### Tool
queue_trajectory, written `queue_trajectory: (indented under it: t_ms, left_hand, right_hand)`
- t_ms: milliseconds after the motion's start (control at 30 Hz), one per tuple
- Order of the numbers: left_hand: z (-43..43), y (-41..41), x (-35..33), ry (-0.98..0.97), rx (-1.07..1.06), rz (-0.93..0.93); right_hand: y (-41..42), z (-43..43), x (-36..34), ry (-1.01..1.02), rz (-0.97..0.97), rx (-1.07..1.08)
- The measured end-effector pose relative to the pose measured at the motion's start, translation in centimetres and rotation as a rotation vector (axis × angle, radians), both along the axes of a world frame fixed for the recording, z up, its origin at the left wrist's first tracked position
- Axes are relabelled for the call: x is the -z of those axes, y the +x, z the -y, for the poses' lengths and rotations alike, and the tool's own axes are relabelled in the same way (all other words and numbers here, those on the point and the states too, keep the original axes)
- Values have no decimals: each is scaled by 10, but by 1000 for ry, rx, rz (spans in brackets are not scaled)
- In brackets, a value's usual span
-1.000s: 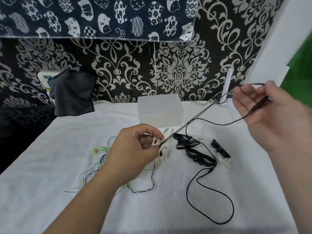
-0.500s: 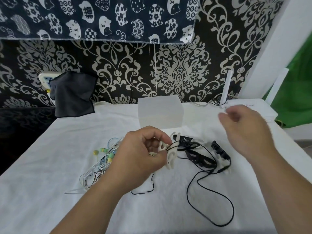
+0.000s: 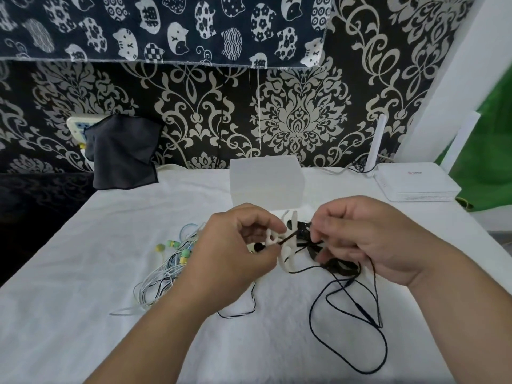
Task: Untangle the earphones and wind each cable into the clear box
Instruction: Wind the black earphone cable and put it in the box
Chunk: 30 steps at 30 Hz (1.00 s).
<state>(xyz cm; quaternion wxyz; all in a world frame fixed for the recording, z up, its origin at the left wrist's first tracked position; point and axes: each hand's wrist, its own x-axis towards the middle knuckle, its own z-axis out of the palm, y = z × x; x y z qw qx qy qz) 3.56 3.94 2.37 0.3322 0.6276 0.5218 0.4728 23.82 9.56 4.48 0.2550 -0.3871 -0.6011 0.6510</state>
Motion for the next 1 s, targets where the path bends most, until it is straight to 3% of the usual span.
queue_trajectory:
  t_ms: [200,367,633,833,1000]
  left_hand:
    - [0,3,1,37,9,-91]
    - [5,5,-1,-93,-7,-57]
    - [9,9,-3,-110,55,-111]
    - [5,9,-2,-130,179,184]
    - [-2,4,2,-57,74,468]
  right_hand:
    - [-14,0,6,108,31,197]
    - [-16,-2,10,170,64,303]
    - [-16,1,3,381,127,449]
    - [-14,-5,11,278,174,449]
    - [-17,-4,27,168,356,210]
